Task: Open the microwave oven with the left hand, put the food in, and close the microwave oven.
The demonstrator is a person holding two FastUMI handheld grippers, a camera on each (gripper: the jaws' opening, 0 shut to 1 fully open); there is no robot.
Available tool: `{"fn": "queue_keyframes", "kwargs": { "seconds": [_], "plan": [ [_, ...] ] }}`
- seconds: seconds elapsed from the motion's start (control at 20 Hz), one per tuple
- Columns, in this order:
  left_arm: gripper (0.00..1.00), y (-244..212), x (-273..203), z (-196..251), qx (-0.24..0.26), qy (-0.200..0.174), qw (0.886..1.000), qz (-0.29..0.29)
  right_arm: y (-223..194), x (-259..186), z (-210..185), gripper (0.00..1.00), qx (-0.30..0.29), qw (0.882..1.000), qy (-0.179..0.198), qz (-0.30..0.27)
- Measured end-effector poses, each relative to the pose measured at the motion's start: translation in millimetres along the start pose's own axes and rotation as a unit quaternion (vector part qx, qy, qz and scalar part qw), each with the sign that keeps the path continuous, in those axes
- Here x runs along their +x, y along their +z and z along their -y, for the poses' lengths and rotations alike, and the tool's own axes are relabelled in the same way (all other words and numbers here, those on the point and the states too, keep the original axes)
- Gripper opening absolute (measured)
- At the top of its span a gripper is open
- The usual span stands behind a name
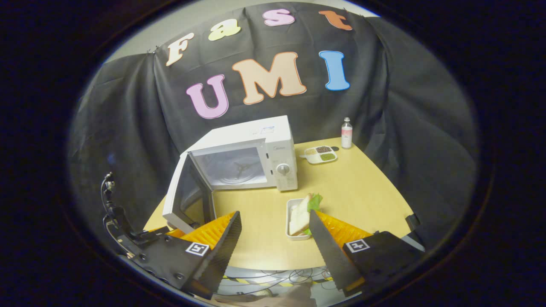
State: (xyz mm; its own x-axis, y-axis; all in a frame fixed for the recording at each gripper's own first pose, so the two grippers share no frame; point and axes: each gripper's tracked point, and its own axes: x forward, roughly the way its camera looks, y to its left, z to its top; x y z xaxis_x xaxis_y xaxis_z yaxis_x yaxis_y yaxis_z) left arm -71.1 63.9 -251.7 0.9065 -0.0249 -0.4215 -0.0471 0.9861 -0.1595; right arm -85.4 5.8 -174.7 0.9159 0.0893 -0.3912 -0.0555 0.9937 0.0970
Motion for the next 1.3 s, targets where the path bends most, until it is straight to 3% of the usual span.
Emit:
{"fn": "queue_keyframes", "kwargs": {
  "seconds": [0.4,0.5,0.55,0.8,0.85,0.9,1.1,1.3],
  "plan": [
    [0.96,14,-36,-120,0.02,0.047,0.998,0.024,-33,-39,-59,0.92,0.0,1.0,-0.014,0.008],
    [0.92,21,-35,-155,0.017,0.071,0.997,0.032,-44,-47,-74,0.92,0.002,1.0,-0.013,0.004],
    [0.96,24,-37,-173,0.013,0.085,0.996,0.035,-49,-50,-80,0.92,0.002,1.0,-0.012,0.002],
    [0.96,28,-66,-228,-0.011,0.134,0.99,0.053,-71,-67,-90,0.92,-0.004,1.0,-0.02,-0.009],
    [1.0,29,-75,-233,-0.015,0.141,0.988,0.058,-75,-68,-87,0.92,-0.004,1.0,-0.025,-0.012],
    [0.96,29,-83,-236,-0.021,0.147,0.987,0.061,-78,-68,-84,0.92,-0.002,0.999,-0.031,-0.016],
    [0.96,35,-112,-228,-0.028,0.166,0.983,0.075,-81,-61,-67,0.92,0.006,0.998,-0.052,-0.038],
    [0.95,54,-128,-196,-0.035,0.164,0.981,0.096,-90,-39,-35,0.92,0.008,0.993,-0.073,-0.092]
  ]
}}
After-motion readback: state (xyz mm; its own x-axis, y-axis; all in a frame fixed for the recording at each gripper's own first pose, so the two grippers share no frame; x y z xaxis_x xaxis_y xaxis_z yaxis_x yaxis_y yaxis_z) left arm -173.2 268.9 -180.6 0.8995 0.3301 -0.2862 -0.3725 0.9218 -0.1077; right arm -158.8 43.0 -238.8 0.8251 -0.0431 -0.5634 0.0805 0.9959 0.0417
